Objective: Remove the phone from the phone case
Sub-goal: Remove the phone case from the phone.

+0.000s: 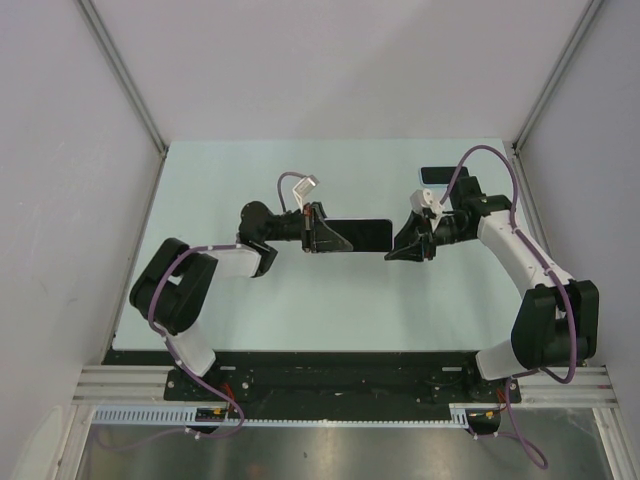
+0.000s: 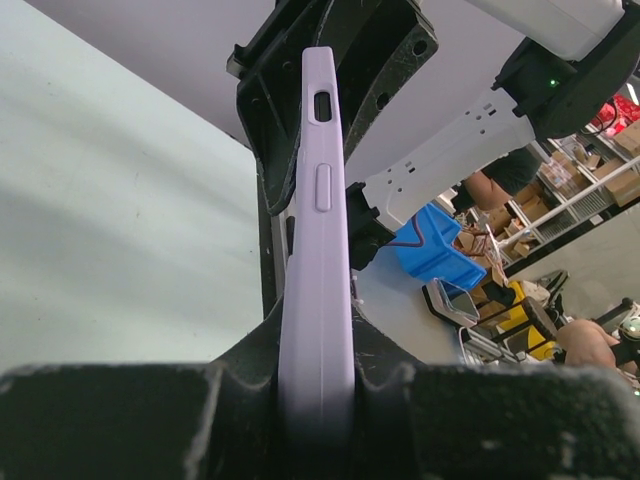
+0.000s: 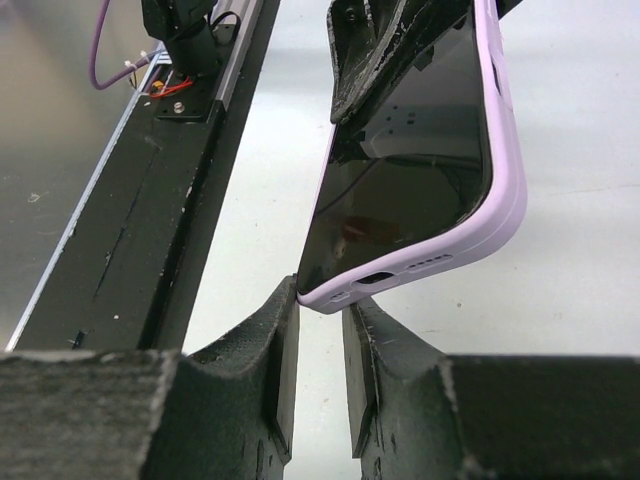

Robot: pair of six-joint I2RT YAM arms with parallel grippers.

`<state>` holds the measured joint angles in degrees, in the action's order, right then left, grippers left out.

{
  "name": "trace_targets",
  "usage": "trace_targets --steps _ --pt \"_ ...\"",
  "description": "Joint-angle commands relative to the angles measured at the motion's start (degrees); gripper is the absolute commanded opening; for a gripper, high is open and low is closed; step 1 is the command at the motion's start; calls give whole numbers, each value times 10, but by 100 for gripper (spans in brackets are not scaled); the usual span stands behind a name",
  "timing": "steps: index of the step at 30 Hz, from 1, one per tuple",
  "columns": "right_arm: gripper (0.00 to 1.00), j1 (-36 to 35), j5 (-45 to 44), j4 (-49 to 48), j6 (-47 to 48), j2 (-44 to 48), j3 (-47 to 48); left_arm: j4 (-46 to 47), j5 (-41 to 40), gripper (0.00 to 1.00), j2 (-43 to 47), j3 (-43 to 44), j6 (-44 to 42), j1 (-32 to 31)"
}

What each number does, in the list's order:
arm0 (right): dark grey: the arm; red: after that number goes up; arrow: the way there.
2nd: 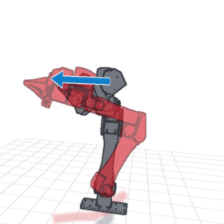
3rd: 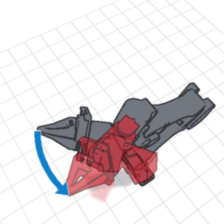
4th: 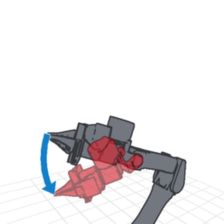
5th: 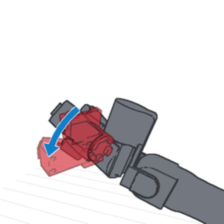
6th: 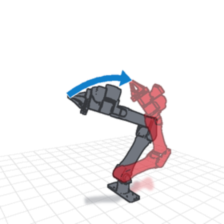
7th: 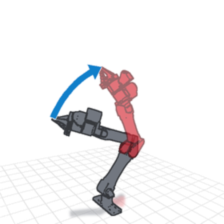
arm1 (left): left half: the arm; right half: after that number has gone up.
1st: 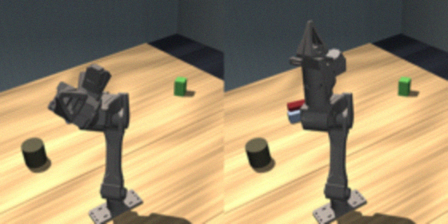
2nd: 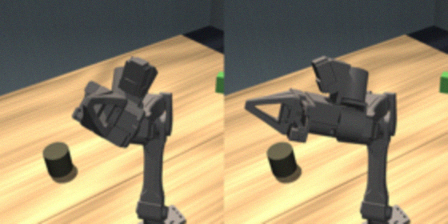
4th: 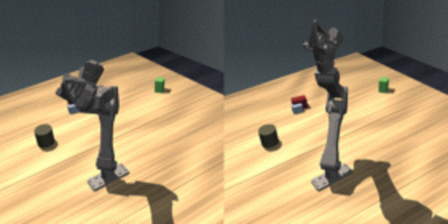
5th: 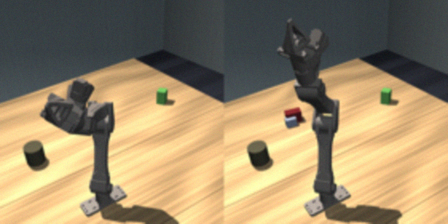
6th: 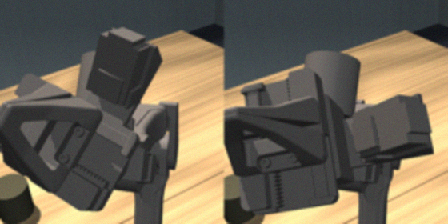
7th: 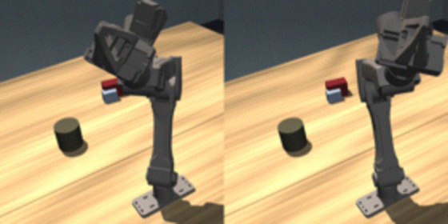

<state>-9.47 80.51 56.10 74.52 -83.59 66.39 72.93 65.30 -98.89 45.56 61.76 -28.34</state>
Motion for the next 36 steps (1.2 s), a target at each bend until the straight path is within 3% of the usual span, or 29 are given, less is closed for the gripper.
trace_targets --steps 1,10,36 --pt "24 7 3 -1 60 -4 21 190 24 0 23 35 34 -28" --pt "24 23 6 48 141 -17 21 209 55 0 27 46 63 -51" --pt "25 33 -9 9 86 -32 21 229 86 0 54 51 64 -85"
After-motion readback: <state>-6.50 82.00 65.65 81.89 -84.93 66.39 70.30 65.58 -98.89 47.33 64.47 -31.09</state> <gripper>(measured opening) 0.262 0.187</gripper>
